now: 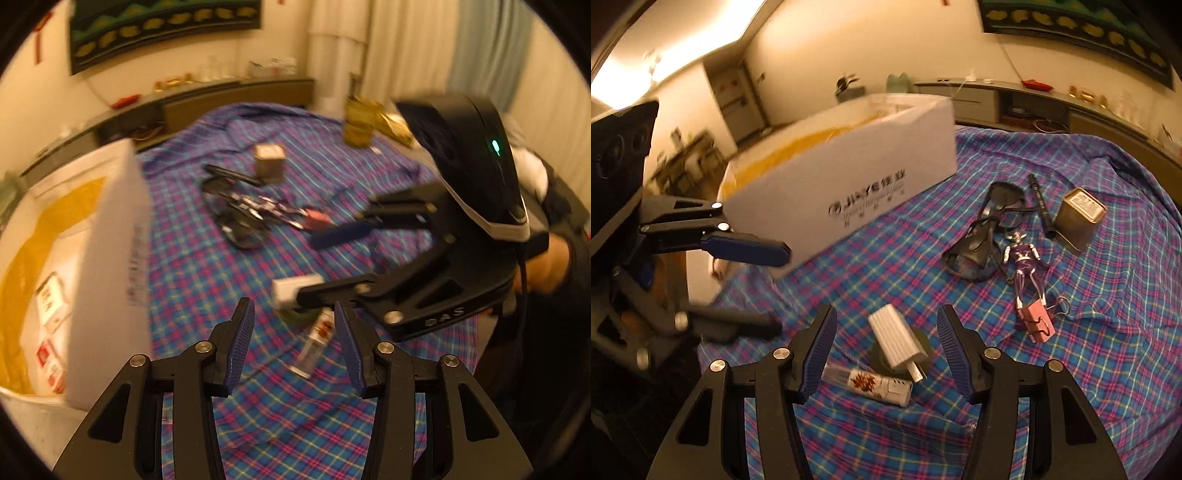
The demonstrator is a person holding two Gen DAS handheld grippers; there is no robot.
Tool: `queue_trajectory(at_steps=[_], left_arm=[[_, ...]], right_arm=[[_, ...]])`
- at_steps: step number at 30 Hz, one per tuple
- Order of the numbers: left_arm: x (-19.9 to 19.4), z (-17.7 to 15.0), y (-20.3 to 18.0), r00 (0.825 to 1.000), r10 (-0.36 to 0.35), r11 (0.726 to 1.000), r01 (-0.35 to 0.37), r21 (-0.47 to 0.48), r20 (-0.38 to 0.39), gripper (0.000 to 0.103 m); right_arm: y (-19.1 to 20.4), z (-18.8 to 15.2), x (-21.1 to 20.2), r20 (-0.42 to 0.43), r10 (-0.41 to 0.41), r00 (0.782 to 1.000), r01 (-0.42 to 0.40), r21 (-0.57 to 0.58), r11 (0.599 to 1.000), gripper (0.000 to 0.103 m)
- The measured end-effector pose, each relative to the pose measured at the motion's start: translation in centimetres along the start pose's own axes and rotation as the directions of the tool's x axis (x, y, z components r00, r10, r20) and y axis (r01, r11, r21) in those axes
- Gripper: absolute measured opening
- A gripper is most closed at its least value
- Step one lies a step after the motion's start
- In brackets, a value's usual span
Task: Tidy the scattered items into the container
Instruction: 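Move both tools back over the cloth toward the charger and vial, then grasp the white charger with the right tool while the left tool grasps the glass vial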
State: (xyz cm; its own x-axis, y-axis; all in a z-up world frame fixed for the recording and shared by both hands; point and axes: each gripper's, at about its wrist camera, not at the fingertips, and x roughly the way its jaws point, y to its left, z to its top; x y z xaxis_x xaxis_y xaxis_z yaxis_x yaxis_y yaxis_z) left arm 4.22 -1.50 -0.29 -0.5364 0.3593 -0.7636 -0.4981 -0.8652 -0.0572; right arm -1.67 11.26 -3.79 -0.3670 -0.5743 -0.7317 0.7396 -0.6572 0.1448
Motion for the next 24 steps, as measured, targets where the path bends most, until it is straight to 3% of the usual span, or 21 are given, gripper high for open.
queue_trajectory(at_steps=[2,5,10,14,18,24], left_arm=[[0.8,-0.6,-0.4,1.000,0.019,0.999,-0.019,0.035,-0.016,0.047],[1.7,-1.5,-0.5,0.999,-0.013,0.999,0.015,0.043,-0.050,0.047],[2.7,-2.8,-1.0,0.996,-0.045,0.996,0.051,0.079,-0.082,0.047],[4.0,-3.1,-1.2,0.993,-0.062,0.995,0.069,0.073,-0.099,0.048],[6.2,-2.9,-1.9,0.990,-0.070,0.994,0.079,0.072,-0.124,0.048],[8.4,-2.5,-2.0,0.992,-0.021,0.999,0.027,0.045,-0.126,0.047]], right_arm=[[0.2,-0.1,0.8,-0.020,-0.019,1.000,0.018,-0.036,0.999,0.058],[-0.1,-0.3,1.6,-0.046,-0.012,0.999,0.010,-0.041,0.999,0.053],[-0.7,-1.0,2.9,-0.109,-0.037,0.993,0.032,-0.045,0.998,0.023],[-2.0,-1.1,2.5,-0.117,-0.010,0.993,0.012,0.014,1.000,0.023],[-4.7,-1.2,1.6,-0.106,0.015,0.994,0.001,0.153,0.988,0.023],[-6.8,-1.6,-0.4,-0.068,0.060,0.996,-0.039,0.281,0.959,0.023]])
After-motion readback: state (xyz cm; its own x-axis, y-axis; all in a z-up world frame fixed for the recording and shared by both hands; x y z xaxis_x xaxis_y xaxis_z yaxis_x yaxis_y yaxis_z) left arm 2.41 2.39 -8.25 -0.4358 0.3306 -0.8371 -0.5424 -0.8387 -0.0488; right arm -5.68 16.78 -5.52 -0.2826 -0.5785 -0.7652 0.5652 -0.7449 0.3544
